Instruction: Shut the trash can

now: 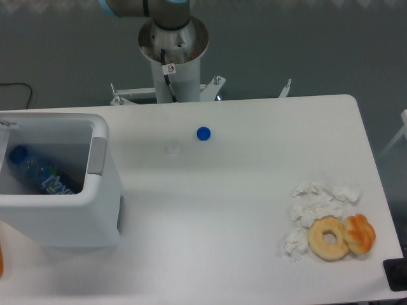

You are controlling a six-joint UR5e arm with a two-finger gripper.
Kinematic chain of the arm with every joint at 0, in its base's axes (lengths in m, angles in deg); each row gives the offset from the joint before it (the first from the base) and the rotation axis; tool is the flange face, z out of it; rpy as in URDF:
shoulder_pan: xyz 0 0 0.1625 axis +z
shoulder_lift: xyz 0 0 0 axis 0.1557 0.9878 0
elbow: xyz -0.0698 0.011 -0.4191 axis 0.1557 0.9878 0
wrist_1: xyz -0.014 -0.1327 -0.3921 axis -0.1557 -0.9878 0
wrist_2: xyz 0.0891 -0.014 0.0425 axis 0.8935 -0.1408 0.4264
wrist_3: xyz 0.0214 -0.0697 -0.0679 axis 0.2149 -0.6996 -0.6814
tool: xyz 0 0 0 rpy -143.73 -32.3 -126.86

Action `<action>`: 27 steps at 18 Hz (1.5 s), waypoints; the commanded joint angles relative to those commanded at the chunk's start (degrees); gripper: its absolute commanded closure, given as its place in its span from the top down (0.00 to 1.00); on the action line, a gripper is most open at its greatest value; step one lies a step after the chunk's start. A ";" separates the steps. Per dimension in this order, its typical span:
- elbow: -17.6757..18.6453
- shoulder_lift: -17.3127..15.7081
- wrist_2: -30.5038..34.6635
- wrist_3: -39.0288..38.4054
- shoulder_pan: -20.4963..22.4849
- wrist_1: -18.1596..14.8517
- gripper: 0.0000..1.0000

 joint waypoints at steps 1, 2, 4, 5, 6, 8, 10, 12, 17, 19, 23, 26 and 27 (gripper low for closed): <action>-0.09 0.26 0.00 0.00 -0.09 0.00 1.00; -0.18 0.53 0.00 0.00 -0.52 0.00 1.00; -0.62 0.97 0.00 0.09 -1.05 0.00 1.00; -0.88 1.14 0.00 0.09 -1.40 0.00 1.00; -0.97 1.32 0.00 0.00 -1.67 0.00 1.00; -1.23 1.93 0.00 0.09 -1.76 0.00 1.00; -1.23 2.37 0.09 0.00 -1.67 0.00 1.00; -1.14 2.46 0.09 0.00 -1.67 0.00 1.00; -0.71 2.29 0.88 -0.09 -0.97 -0.17 1.00; -0.44 2.03 2.01 -0.09 0.52 -0.26 1.00; -0.27 1.67 6.58 0.09 2.72 -0.26 1.00; 0.26 1.50 10.54 0.09 3.69 -0.17 1.00; 0.61 1.32 11.16 0.09 3.78 -0.17 1.00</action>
